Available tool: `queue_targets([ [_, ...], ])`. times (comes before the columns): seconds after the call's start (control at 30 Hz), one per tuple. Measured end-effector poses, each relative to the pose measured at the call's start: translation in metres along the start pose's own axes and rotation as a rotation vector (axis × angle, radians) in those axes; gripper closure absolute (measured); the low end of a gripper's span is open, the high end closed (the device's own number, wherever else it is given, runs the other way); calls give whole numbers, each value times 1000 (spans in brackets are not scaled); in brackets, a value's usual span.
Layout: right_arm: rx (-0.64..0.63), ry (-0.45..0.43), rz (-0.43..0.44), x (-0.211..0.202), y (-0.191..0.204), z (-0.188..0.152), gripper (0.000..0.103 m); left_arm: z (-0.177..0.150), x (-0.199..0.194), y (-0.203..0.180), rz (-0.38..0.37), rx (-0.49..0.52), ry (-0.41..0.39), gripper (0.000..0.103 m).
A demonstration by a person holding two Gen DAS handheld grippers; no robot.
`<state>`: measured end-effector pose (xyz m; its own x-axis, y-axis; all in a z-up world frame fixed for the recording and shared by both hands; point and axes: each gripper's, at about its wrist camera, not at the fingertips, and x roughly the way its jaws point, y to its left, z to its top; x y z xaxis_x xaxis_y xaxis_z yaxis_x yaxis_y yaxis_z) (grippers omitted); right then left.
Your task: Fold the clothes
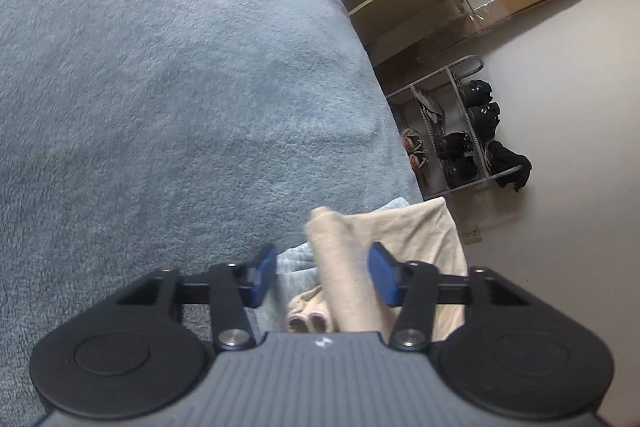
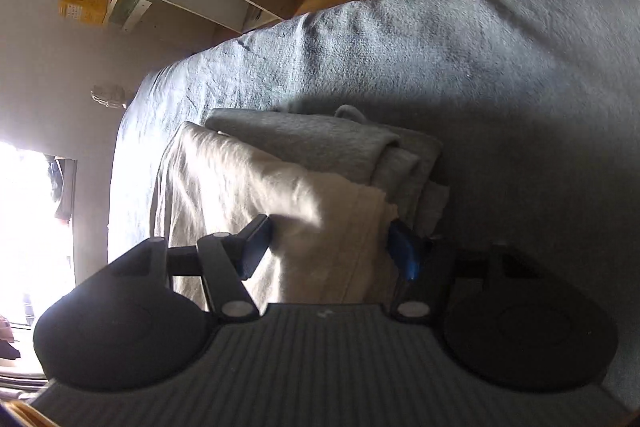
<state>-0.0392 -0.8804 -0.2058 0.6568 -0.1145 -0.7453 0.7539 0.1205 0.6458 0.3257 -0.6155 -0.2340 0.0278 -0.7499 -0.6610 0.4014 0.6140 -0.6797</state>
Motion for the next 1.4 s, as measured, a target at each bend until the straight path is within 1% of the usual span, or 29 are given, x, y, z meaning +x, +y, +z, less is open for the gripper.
queue_targets([
  [0.07, -51, -6, -20, -1, 5, -2, 55, -3, -4, -9, 5, 58, -3, 79],
  [0.1, -74, -4, -28, 0, 8, -1, 56, -5, -6, -13, 11, 83, -1, 80],
  [0.17, -117, 5, -41, 0, 15, 3, 60, -8, -9, -15, 10, 95, 7, 81],
  [0.27, -180, 19, -53, 0, 24, 8, 62, -12, -14, -9, -9, 59, 20, 82],
  [0.37, -216, 26, -53, -5, 29, 11, 63, -16, -20, -7, -11, 78, 15, 83],
  [0.47, -307, 11, -36, -10, 40, 9, 64, -18, -24, -4, -7, 104, 12, 82],
  [0.53, -351, 12, -35, -8, 39, 10, 64, -19, -22, -1, -8, 107, 12, 78],
  [0.57, -364, 16, -39, -5, 36, 11, 63, -19, -21, 0, -11, 103, 11, 73],
  [0.6, -358, 23, -44, -1, 29, 12, 61, -20, -20, 1, -17, 96, 10, 70],
  [0.63, -334, 23, -45, 2, 22, 14, 54, -19, -22, 3, -24, 86, 12, 69],
  [0.67, -301, 17, -39, 2, 15, 17, 48, -18, -24, 4, -33, 75, 15, 67],
  [0.7, -261, 12, -28, -1, 11, 18, 47, -16, -29, 6, -33, 68, 14, 60],
  [0.77, -204, -7, -30, -12, 9, 16, 44, -11, -44, 10, -24, 72, -28, 53],
  [0.83, -194, -49, -71, -32, 11, 12, 43, -4, -67, 10, -12, 92, -105, 50],
  [0.87, -201, -85, -87, -43, 14, 9, 43, -1, -77, 6, -11, 113, -145, 49],
  [0.9, -232, -126, -98, -55, 20, 5, 43, 2, -87, 0, -17, 149, -183, 48],
  [0.93, -290, -156, -106, -64, 30, 0, 44, 3, -92, -9, -35, 199, -201, 48],
  [0.97, -381, -172, -109, -69, 44, -8, 47, 3, -95, -19, -57, 254, -207, 48],
  [1.03, -642, -176, -104, -70, 77, -31, 51, -3, -89, -39, -101, 361, -163, 48],
  [1.07, -781, -160, -103, -66, 92, -45, 55, -7, -85, -49, -123, 414, -133, 47],
  [1.1, -895, -132, -106, -60, 101, -57, 57, -12, -76, -56, -137, 454, -85, 47],
  [1.13, -968, -84, -115, -48, 103, -66, 63, -20, -64, -59, -123, 479, -39, 47],
  [1.17, -1041, -36, -125, -37, 105, -74, 71, -28, -52, -59, -78, 499, -8, 47],
  [1.2, -1111, 7, -150, -26, 102, -82, 74, -35, -39, -57, -28, 515, 24, 52],
  [1.23, -1172, 30, -185, -16, 93, -87, 78, -39, -33, -57, 6, 539, 36, 52],
  [1.27, -1207, 30, -186, -11, 84, -90, 78, -43, -30, -58, 31, 568, 33, 52],
  [1.3, -1214, 28, -181, -10, 80, -90, 78, -47, -26, -60, 57, 597, 30, 51],
  [1.33, -1219, 30, -181, -12, 84, -90, 79, -50, -25, -62, 72, 617, 28, 50],
  [1.4, -1229, 33, -180, -16, 91, -91, 80, -49, -24, -67, 96, 623, 32, 49],
])
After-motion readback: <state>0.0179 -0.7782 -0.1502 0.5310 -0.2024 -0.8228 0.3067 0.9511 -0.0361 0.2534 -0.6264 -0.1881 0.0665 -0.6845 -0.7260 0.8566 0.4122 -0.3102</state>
